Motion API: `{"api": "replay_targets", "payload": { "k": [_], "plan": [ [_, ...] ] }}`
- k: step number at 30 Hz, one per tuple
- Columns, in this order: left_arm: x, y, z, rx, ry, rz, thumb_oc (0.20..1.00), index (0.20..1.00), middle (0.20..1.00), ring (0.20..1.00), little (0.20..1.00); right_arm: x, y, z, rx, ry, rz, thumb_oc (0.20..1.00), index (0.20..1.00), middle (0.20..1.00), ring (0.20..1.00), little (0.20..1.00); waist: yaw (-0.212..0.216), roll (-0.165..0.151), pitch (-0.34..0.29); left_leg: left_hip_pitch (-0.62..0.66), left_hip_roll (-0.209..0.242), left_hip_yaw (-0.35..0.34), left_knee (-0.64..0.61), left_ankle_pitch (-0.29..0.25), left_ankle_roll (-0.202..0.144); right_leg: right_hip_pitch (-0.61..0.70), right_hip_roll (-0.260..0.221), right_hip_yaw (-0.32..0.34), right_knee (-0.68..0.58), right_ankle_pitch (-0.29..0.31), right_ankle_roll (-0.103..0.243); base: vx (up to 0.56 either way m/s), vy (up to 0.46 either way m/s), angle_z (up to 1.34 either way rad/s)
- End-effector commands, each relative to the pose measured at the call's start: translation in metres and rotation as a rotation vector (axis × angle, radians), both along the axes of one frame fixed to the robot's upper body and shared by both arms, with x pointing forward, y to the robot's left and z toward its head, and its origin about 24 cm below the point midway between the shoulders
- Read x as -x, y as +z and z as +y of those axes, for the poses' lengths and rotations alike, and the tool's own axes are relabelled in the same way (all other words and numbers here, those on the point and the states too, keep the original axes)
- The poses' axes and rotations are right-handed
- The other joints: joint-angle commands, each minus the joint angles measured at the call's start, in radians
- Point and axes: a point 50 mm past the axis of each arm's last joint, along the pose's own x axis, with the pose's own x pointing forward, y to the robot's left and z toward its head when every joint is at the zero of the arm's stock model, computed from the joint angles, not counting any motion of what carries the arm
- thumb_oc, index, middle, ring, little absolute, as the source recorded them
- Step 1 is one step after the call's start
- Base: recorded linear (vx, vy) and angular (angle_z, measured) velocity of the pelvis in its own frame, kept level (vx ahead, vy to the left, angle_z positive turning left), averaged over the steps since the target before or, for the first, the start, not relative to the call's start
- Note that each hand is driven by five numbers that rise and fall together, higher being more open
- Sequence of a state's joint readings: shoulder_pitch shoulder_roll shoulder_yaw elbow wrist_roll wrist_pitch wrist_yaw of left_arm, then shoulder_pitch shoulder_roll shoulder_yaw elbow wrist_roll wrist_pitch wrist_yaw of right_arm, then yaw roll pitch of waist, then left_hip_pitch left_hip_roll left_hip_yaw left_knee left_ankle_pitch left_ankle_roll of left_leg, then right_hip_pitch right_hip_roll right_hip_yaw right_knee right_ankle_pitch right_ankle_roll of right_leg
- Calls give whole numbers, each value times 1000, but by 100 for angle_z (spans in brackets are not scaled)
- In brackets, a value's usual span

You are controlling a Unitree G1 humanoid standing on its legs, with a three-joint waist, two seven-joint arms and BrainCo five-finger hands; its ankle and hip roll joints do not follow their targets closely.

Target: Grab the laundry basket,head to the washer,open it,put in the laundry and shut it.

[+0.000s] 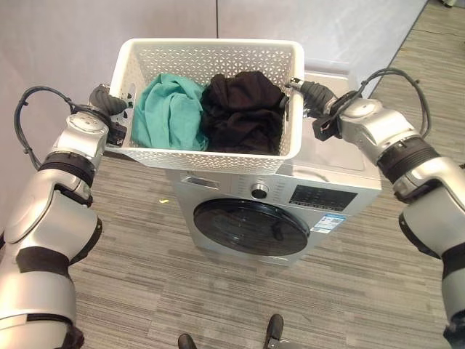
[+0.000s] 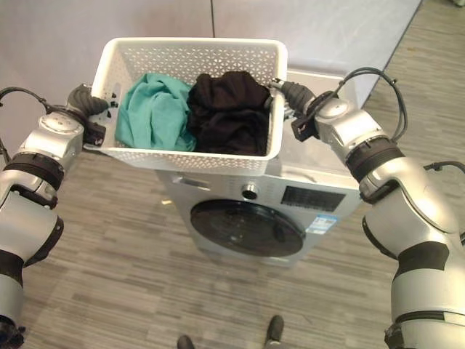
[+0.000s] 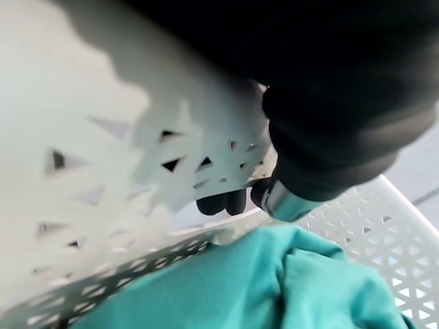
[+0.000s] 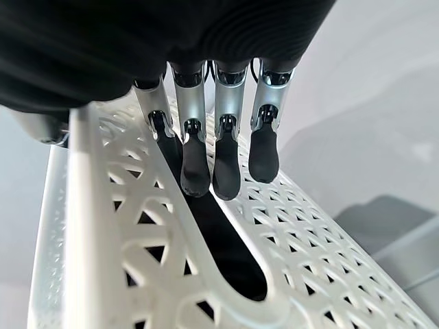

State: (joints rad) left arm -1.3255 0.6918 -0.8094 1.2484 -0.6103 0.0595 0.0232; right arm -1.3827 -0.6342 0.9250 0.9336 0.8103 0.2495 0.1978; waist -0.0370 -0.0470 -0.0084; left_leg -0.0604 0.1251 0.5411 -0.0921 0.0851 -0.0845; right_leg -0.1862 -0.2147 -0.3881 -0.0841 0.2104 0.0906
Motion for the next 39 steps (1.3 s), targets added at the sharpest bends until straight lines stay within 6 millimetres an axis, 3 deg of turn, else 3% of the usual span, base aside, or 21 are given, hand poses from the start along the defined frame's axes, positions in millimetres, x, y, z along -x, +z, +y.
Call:
{"api": "replay_targets", "payload": {
  "k": [1, 8, 15, 28, 35, 36, 37, 38, 39],
  "plan": [
    [-5, 118, -88, -57, -269, -328, 200, 200, 200, 200, 200, 9, 102, 69, -1, 183, -284, 200, 200, 200, 200, 200, 13, 37, 91, 54, -90, -47, 5, -50, -2, 132, 14, 30, -2, -2, 140, 7, 13, -22],
    [2, 146, -91, -68, -262, -386, 200, 200, 200, 200, 200, 4, 110, 60, 13, 89, -282, 200, 200, 200, 200, 200, 0, 54, 116, 7, -87, -23, 5, -41, -10, 65, 6, 60, -3, 34, 154, 17, 19, -11],
    [15, 180, -89, -44, -244, -475, 200, 200, 200, 200, 200, 3, 109, 73, 20, 79, -285, 200, 200, 200, 200, 200, -11, 73, 138, -41, -72, 7, 5, -23, -25, -3, 2, 88, -3, 68, 164, 18, 12, -18],
    [17, 192, -116, 76, -288, -540, 200, 200, 200, 200, 200, 10, 143, 72, 38, -6, -403, 200, 200, 200, 200, 200, -21, 95, 154, -142, -58, -17, 5, 6, -47, -90, -14, 88, -3, 83, 169, 16, 2, -3],
    [18, 195, -130, 188, -312, -567, 200, 200, 200, 200, 200, 16, 158, 84, 52, -15, -478, 200, 200, 200, 200, 200, -24, 103, 154, -179, -56, -31, 5, 13, -52, -121, -17, 91, -3, 67, 165, 20, -3, 5],
    [19, 196, -132, 185, -314, -569, 200, 200, 200, 200, 200, 16, 157, 84, 67, -23, -479, 325, 325, 325, 325, 325, -24, 105, 152, -183, -55, -32, 5, 14, -53, -126, -17, 91, -3, 65, 165, 0, 0, 0],
    [19, 196, -131, 185, -310, -571, 511, 511, 511, 511, 511, 16, 158, 85, 72, -25, -483, 536, 536, 536, 536, 536, -21, 107, 150, -186, -54, -33, 5, 13, -53, -128, -18, 91, -3, 59, 164, 30, -2, 29],
    [19, 197, -130, 186, -303, -576, 903, 903, 903, 903, 903, 17, 158, 87, 68, -25, -490, 784, 784, 784, 784, 784, -20, 108, 149, -190, -53, -35, 5, 14, -54, -131, -18, 90, -3, 55, 163, 24, -2, 25],
    [19, 197, -132, 191, -302, -578, 1000, 1000, 1000, 1000, 1000, 17, 160, 89, 60, -33, -500, 940, 940, 940, 940, 940, -19, 108, 150, -193, -54, -37, 5, 14, -54, -132, -18, 91, -3, 55, 163, 21, -10, 12]
  ]
}}
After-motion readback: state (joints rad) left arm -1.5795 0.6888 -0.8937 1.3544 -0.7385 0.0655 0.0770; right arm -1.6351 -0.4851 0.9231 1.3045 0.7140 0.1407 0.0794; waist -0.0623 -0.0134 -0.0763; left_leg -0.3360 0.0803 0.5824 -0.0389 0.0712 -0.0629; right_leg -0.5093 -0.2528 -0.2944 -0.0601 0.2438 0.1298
